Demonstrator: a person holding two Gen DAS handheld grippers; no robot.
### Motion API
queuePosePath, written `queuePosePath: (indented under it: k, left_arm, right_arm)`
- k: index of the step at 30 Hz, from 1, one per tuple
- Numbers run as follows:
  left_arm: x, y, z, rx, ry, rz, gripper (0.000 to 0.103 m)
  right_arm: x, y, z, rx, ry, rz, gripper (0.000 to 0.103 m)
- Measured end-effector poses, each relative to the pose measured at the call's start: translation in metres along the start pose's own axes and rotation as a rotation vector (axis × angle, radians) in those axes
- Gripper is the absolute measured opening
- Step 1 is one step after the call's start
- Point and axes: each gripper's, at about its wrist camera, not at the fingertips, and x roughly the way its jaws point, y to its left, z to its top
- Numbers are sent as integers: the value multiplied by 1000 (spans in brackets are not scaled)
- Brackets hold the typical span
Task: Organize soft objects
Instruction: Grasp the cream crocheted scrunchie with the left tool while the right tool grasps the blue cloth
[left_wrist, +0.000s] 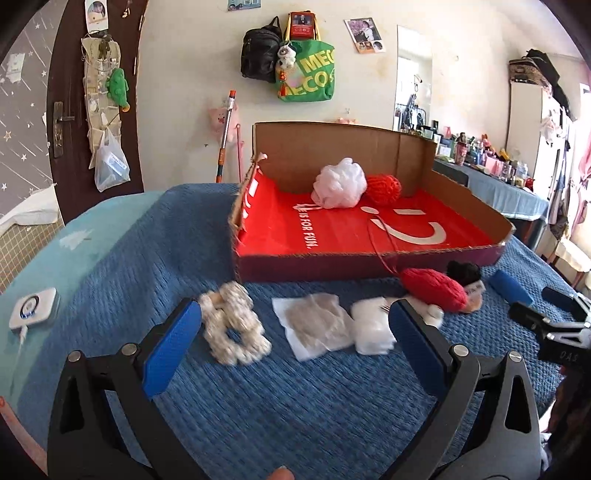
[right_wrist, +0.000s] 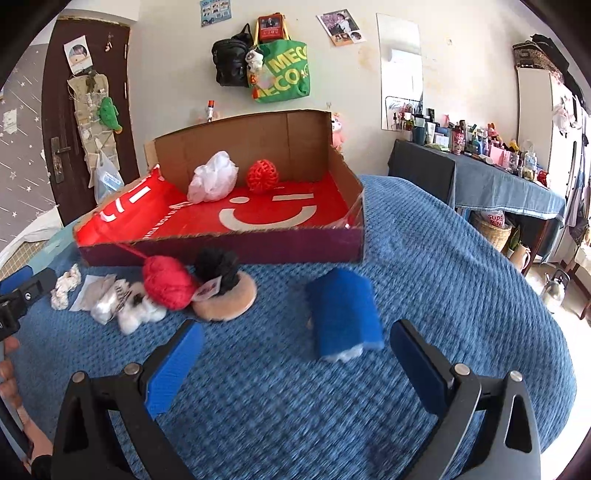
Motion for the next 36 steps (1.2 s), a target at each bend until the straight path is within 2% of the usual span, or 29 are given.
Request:
queuePosePath:
  k: [14,17,19,21,22,23,25,26,27,30,36]
  left_arm:
    - [47,45,19,2,183,28,103]
    - [57,51,16,3,218,24,102]
    - [63,53,14,-4,236,13,96]
    - [67,54,13,-6,250,2,76]
    - [70,55,11,-7,261,-6,69]
    - [73,55,10,-10,277,-19,56]
    - [77,56,5,-19,310,-52,48]
    - [77,56,4,-20,309,-54,37]
    - [75,57,5,-19,302,-60,32]
    - [70,59,6,-36,293,-97,29]
    - [53,50,17,-30,252,-149,29]
  right_arm:
    - [37,-32,28,-27,165,-2,103]
    - [41,-35,30,-23,177,7,99]
    - [45,-38,29,-14,192,19,95]
    - [50,-40,28,-1,212,33,83]
    - [53,-41,27,5,223,43,79]
    - [55,-41,25,5,230,48,72]
    - [53,-41,23,-7,221,58,55]
    - [52,-40,23,-9,216,70,38]
    - [51,-39,23,-12,216,82,25]
    - [47,-35,24,-35,201,83,21]
    - [30,-30,33,-37,152,108,21]
